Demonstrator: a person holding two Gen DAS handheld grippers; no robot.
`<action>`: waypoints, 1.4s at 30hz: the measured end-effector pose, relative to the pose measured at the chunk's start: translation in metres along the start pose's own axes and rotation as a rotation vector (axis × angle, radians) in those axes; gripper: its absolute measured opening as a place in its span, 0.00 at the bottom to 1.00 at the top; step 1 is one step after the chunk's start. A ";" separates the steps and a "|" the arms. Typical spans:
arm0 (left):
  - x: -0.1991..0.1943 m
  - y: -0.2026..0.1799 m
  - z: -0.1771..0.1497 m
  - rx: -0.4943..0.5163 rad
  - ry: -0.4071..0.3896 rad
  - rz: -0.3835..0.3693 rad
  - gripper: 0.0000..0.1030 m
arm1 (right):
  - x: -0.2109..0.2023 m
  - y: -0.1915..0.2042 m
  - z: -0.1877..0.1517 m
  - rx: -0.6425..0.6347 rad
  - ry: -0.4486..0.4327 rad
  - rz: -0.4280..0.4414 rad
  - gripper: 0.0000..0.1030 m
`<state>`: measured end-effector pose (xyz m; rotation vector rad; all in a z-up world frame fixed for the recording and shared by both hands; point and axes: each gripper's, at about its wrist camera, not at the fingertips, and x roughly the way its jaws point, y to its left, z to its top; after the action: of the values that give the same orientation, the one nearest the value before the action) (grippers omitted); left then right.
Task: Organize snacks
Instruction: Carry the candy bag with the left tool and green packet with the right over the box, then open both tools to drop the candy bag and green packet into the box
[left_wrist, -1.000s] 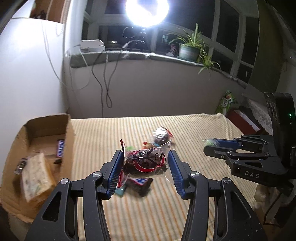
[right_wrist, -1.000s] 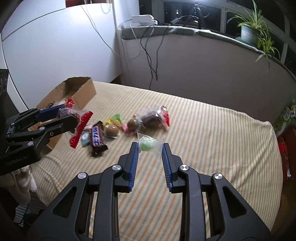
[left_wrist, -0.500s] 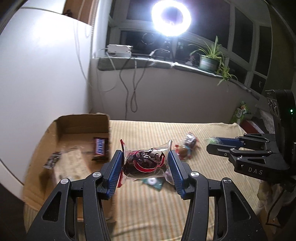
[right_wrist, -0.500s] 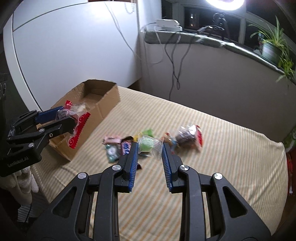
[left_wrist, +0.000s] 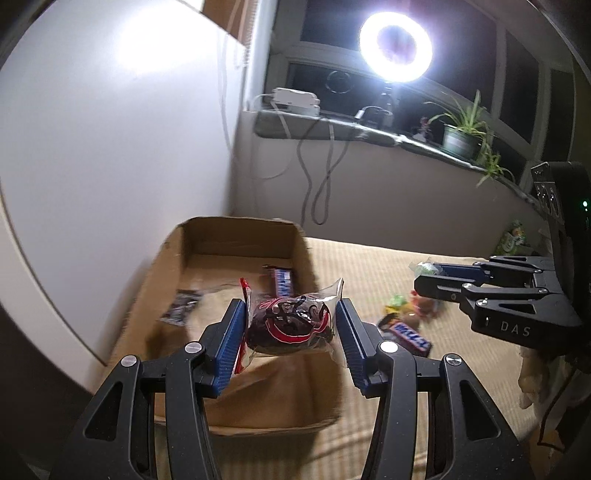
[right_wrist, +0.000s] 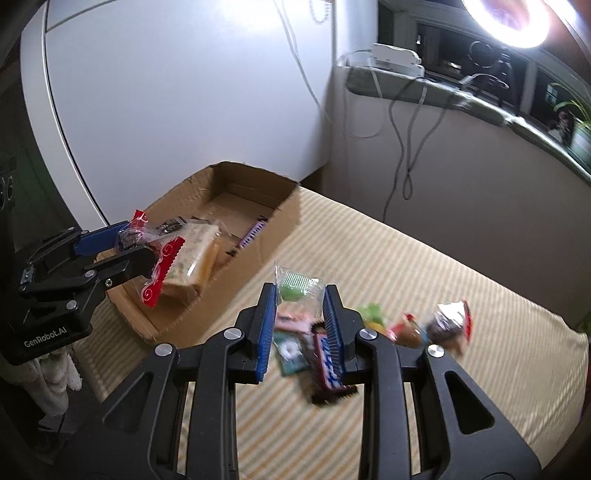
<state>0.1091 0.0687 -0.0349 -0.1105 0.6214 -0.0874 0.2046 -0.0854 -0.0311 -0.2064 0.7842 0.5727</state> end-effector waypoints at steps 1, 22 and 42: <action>0.000 0.005 -0.001 -0.005 0.001 0.008 0.48 | 0.003 0.002 0.003 -0.003 0.002 0.004 0.26; 0.008 0.052 -0.006 -0.054 0.035 0.094 0.48 | 0.072 0.058 0.042 -0.094 0.053 0.076 0.26; 0.005 0.053 -0.005 -0.041 0.030 0.119 0.60 | 0.073 0.069 0.045 -0.118 0.034 0.070 0.63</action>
<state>0.1127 0.1205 -0.0480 -0.1115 0.6589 0.0392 0.2349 0.0192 -0.0498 -0.2988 0.7938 0.6842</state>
